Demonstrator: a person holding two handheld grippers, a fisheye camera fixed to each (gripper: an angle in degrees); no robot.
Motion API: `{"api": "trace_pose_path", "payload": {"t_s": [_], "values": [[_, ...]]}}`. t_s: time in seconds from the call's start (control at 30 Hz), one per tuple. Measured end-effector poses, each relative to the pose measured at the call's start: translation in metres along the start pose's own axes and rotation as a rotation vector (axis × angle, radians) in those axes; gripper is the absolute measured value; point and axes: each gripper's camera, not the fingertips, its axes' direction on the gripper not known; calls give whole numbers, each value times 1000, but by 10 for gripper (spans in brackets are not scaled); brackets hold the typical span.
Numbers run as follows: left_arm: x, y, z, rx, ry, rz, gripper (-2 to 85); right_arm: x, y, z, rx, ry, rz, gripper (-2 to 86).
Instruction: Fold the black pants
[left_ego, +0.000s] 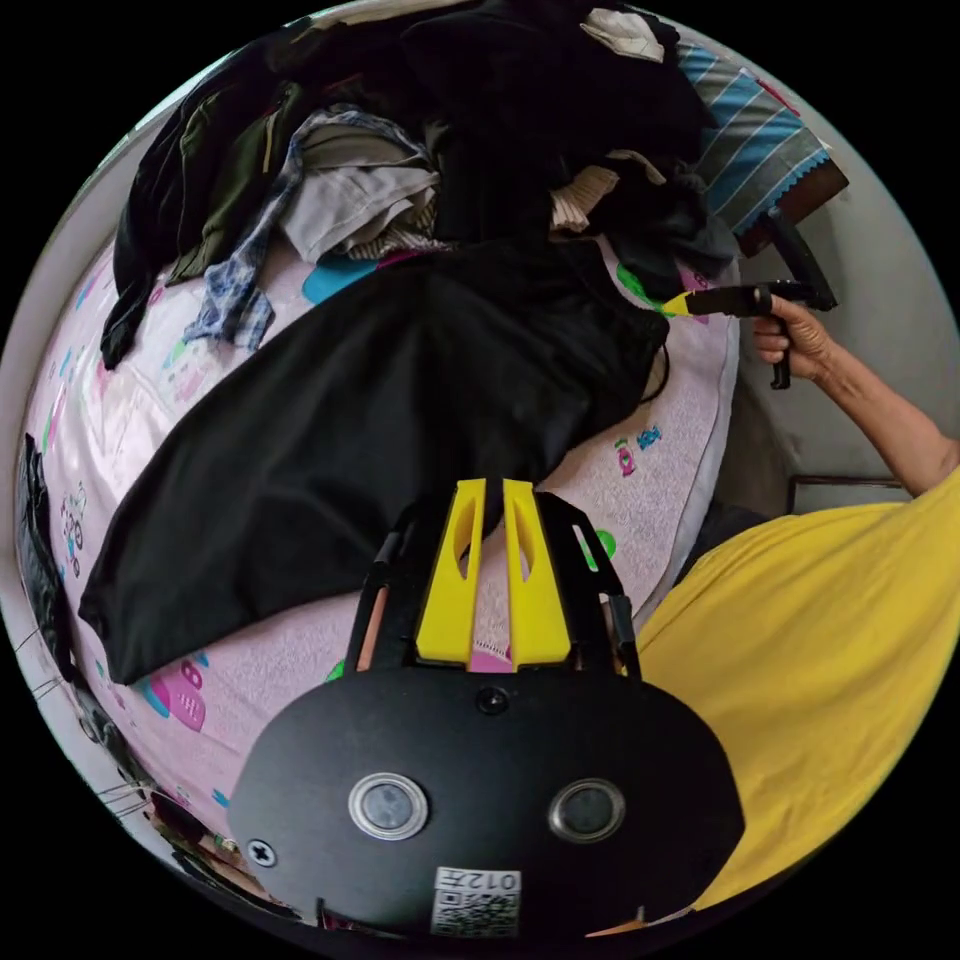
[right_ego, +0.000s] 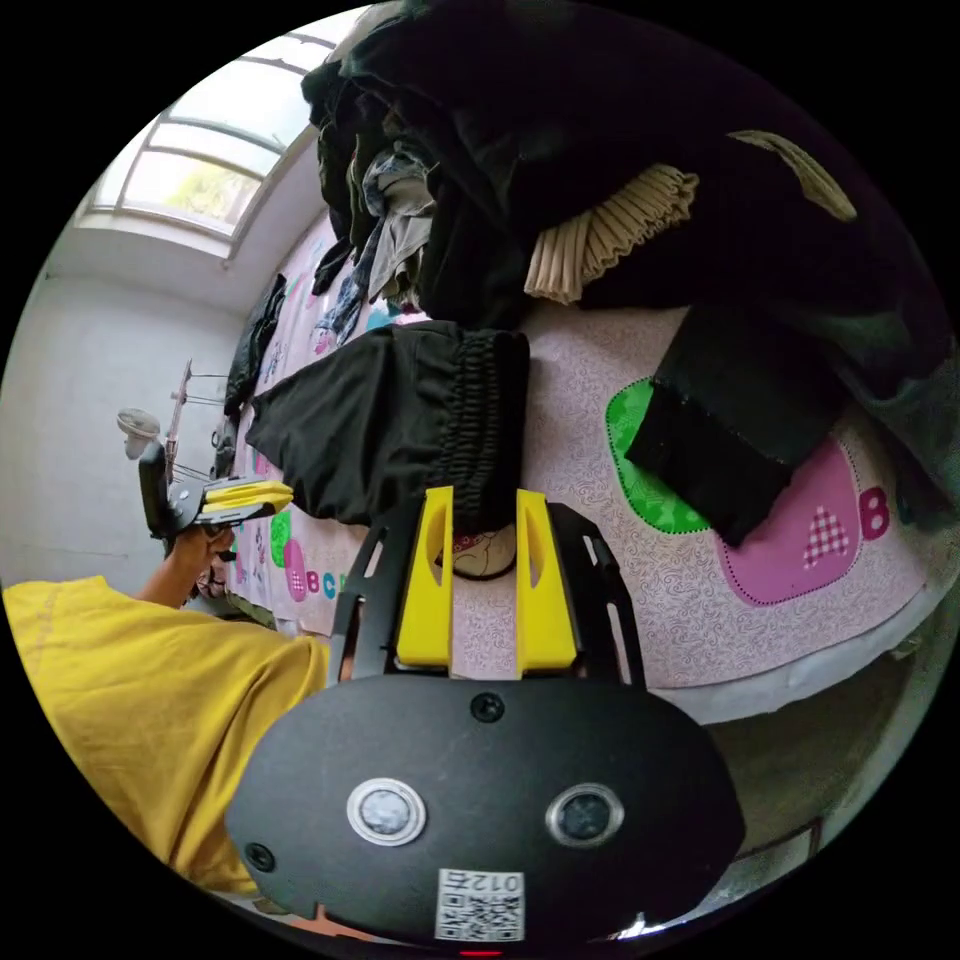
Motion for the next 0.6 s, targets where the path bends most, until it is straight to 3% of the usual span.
{"api": "trace_pose_path", "payload": {"t_s": [0.13, 0.23, 0.3, 0.43, 0.5, 0.6], "values": [[-12, 19, 11, -57, -88, -45, 21, 14, -15, 32, -121, -79, -59, 73], [-35, 34, -3, -14, -112, -165, 22, 20, -30, 28, -146, 13, -121, 42], [-53, 48, -11, 1, -88, -274, 23, 29, -39, 16, -106, 47, -101, 32], [-74, 83, 7, -45, 55, -413, 33, 50, -52, 27, -219, -2, -62, 22], [-67, 93, 18, -23, 102, -416, 37, 50, -53, 31, -236, 20, -82, 21], [-45, 97, 31, 43, 18, -369, 43, 54, -55, 31, -236, 19, -75, 20]]}}
